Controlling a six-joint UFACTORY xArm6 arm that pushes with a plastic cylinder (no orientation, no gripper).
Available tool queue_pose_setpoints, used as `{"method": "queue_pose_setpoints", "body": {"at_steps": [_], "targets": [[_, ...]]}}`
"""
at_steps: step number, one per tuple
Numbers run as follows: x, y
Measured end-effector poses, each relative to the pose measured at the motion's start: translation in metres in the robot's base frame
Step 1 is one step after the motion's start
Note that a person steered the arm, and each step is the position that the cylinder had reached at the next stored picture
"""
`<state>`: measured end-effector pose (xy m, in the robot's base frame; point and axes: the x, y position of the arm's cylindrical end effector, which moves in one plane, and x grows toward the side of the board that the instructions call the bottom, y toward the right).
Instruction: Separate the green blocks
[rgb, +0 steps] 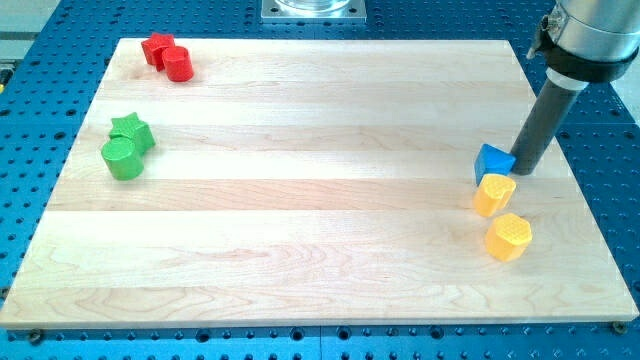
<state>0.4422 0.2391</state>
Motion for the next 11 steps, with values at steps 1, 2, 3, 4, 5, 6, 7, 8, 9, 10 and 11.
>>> {"method": "queue_pose_setpoints", "body": {"at_steps": [1,2,3,4,5,6,7,8,9,10,11], "targets": [[0.0,-0.01],[0.0,-0.02],[-0.027,-0.018],[-0.032,-0.061],[0.02,-0.196],[0.099,-0.359],[0.069,-0.48],[0.004,-0.469],[-0.043,-0.425],[-0.003,-0.467],[-0.051,-0.52]]}}
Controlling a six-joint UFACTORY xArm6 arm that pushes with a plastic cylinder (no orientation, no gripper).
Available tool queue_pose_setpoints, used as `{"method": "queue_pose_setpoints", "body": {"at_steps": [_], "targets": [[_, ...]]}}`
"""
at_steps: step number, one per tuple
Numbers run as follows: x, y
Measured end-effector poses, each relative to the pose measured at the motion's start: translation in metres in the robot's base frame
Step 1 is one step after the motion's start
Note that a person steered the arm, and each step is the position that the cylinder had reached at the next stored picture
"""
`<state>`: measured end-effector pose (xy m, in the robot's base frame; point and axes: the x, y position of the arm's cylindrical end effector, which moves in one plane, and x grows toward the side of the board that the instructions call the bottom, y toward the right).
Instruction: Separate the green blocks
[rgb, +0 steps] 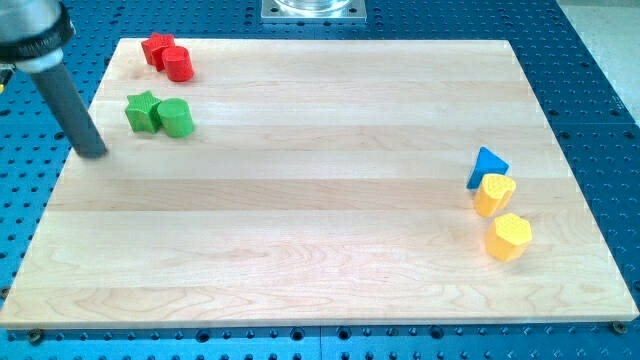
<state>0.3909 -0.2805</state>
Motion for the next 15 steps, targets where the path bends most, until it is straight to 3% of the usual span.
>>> {"method": "queue_pose_setpoints", "body": {"at_steps": [1,2,3,4,5,6,7,8,9,12,14,15], "targets": [[-0.027,0.07],[-0.028,0.214],[-0.02,0.305],[0.002,0.262],[0.03,0.328],[0.024,0.38],[0.015,0.341],[-0.01,0.347],[-0.011,0.434],[-0.047,0.523],[-0.016,0.547],[-0.004,0.587]]}}
